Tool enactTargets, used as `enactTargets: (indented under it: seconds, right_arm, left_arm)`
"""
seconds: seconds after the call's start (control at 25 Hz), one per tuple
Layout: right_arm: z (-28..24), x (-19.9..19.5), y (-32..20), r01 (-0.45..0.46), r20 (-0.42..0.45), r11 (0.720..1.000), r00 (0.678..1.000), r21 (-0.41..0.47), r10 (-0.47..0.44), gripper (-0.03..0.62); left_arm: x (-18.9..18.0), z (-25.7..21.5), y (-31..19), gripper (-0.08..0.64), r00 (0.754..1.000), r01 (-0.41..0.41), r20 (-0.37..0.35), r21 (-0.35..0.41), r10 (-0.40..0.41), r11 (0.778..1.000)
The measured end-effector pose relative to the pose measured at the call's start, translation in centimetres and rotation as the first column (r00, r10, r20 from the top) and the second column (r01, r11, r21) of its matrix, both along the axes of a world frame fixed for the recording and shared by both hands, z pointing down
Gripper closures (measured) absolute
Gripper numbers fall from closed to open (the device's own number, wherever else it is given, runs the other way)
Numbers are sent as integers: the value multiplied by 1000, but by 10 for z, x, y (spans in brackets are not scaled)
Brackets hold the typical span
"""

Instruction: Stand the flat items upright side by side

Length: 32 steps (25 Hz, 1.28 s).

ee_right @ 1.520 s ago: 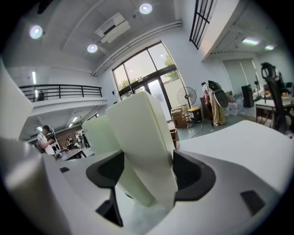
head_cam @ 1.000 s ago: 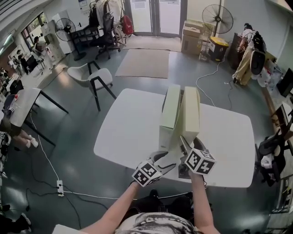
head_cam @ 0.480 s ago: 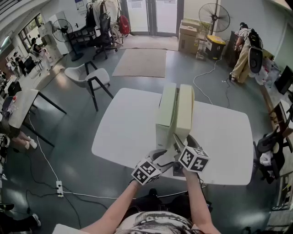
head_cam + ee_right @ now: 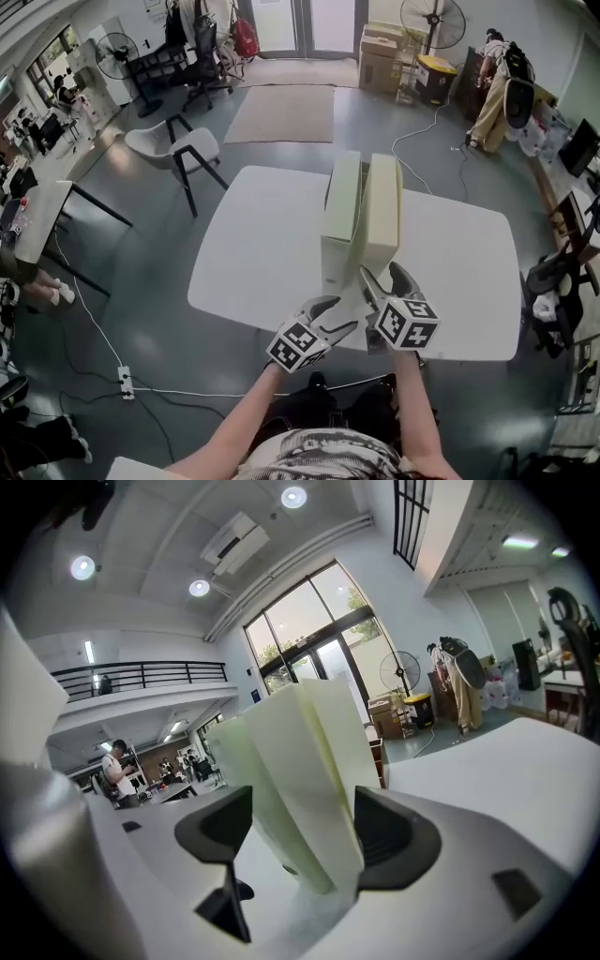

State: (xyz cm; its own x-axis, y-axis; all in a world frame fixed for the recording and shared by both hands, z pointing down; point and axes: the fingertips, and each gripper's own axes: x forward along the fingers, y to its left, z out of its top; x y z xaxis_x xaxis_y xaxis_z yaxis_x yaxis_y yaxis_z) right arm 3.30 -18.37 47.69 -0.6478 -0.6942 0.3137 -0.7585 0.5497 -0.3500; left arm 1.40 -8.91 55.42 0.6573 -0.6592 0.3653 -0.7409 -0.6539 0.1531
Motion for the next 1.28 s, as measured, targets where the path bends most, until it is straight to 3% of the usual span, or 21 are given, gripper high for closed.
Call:
enactTargets:
  seconds: [0.32,0.72,1.04,1.28]
  right_arm:
    - [26,7,39,93,-79,995,993,20,-91,330]
    - [60,30,118,231,-113,973,966,-24,-232,420]
    - [59,72,189,343,-127,939,931,-16,-342,436]
    - [41,95,234,403,-124,914,910,40,-396,479]
  left_arm:
    - [-7,19,20,294,1000,15,-21,-47,-16,999]
    - [-3,24,70,313,991,123,-42,-91,-127,988]
    - [26,2,128,321,981,183,-52,-76,-187,980]
    - [49,-26,171,359,974,223,-49,-12,-223,975]
